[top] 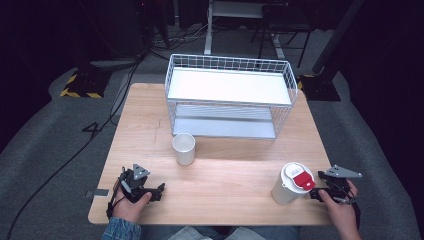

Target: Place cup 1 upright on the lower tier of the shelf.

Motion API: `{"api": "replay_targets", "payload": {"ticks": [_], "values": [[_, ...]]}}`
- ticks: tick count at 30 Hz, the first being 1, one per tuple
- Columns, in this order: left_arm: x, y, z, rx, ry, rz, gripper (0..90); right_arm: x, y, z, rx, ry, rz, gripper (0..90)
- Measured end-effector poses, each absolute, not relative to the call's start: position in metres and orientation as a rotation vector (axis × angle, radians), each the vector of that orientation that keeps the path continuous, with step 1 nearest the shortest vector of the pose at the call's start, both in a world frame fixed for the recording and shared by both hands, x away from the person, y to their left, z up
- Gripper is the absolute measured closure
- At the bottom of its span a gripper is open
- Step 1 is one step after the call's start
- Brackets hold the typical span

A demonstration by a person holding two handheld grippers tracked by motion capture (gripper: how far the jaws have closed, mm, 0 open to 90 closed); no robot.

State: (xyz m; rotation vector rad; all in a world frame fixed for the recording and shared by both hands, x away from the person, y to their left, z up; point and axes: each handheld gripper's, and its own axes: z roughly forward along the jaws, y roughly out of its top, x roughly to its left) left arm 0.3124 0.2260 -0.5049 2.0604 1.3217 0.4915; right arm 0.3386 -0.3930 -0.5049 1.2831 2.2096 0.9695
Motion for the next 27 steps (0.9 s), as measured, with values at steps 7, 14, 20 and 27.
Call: {"api": "replay_targets", "payload": {"ticks": [7,14,20,27], "values": [[0.310,0.230,-0.495,1.969,1.274,0.515,15.1,0.339,-0.393,-0.505,1.284,2.209,0.970,12.2],[0.307,0.226,-0.482,1.826,1.230,0.584,15.5,0.339,-0.393,-0.505,1.283,2.209,0.970,12.1],[0.309,0.219,-0.475,1.773,1.194,0.619,15.5,0.339,-0.393,-0.505,1.283,2.209,0.970,12.1],[0.314,0.212,-0.470,1.756,1.087,0.586,15.3,0.339,-0.393,-0.505,1.283,2.209,0.970,12.1]]}}
